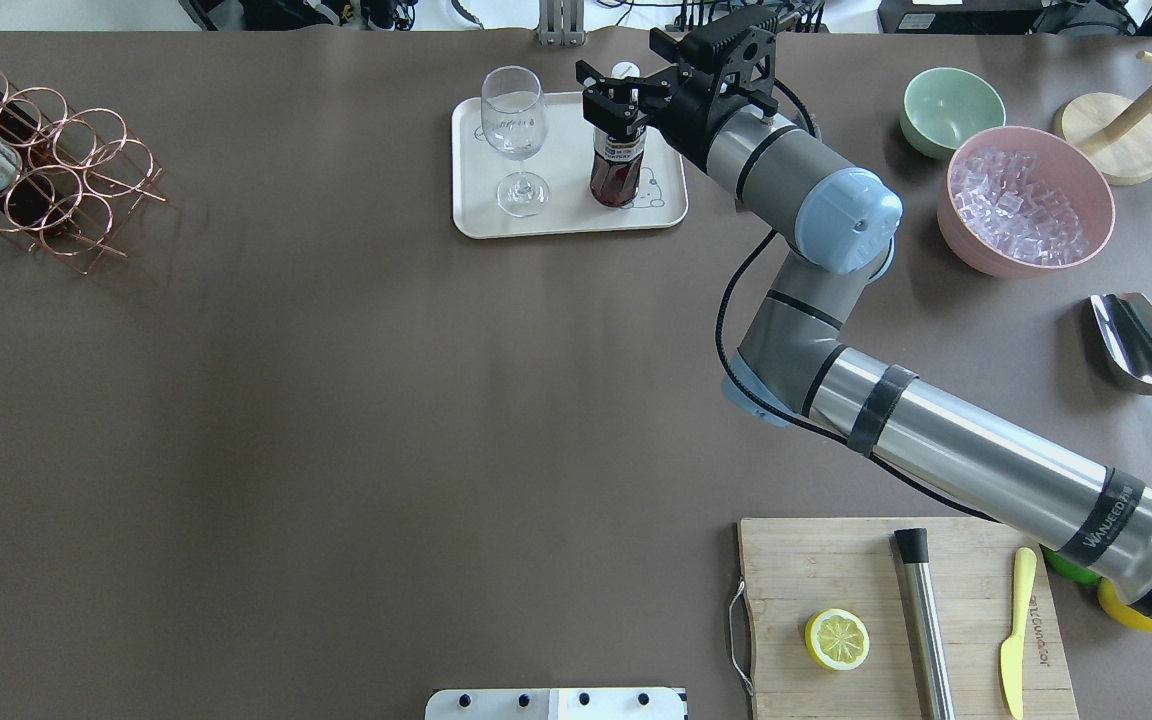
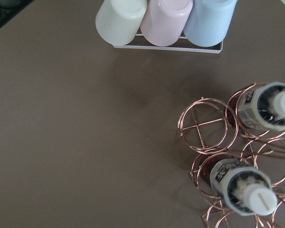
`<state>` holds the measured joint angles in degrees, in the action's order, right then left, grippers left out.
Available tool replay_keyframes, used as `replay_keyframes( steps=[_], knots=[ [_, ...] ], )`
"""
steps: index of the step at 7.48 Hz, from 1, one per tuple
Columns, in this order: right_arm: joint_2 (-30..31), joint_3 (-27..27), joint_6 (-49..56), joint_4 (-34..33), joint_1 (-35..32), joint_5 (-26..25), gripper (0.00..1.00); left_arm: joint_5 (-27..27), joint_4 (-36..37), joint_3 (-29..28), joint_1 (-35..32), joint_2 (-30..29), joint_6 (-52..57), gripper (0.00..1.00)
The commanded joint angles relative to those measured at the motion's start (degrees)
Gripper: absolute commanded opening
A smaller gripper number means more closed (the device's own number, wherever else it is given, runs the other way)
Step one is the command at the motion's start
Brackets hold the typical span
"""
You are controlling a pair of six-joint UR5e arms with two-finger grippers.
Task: Take tea from basket to plate
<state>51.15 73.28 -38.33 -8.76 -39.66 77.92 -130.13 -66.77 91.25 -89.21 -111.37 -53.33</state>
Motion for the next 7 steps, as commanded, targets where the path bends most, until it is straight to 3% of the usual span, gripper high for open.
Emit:
replay_keyframes(
  steps=[1, 2, 3, 5, 7],
  knots=[
    [5.87, 12.27, -0.08, -11.22, -0.07, 7.13, 1.00, -0.39, 1.31, 11.97, 0.79, 9.81, 10.66, 0.98],
    [8.24, 17.46, -0.08, -17.28, -0.07, 11.86, 1.00, -0.57, -3.32, 14.28, 0.71, 18.56, 23.24, 0.98],
    [11.39, 23.25, -0.08, -23.61, -0.07, 16.17, 1.00, -0.57, -10.59, 13.26, 0.71, 23.08, 28.76, 0.98],
    [18.60, 32.42, 0.10, -35.14, -0.06, 25.65, 1.00, -0.57, -12.51, 12.98, 0.79, 23.48, 28.99, 0.98],
    [24.14, 32.80, 0.54, -40.78, -1.47, 34.97, 1.00, -0.57, -12.51, 13.51, 1.49, 23.48, 34.22, 0.98]
  ],
)
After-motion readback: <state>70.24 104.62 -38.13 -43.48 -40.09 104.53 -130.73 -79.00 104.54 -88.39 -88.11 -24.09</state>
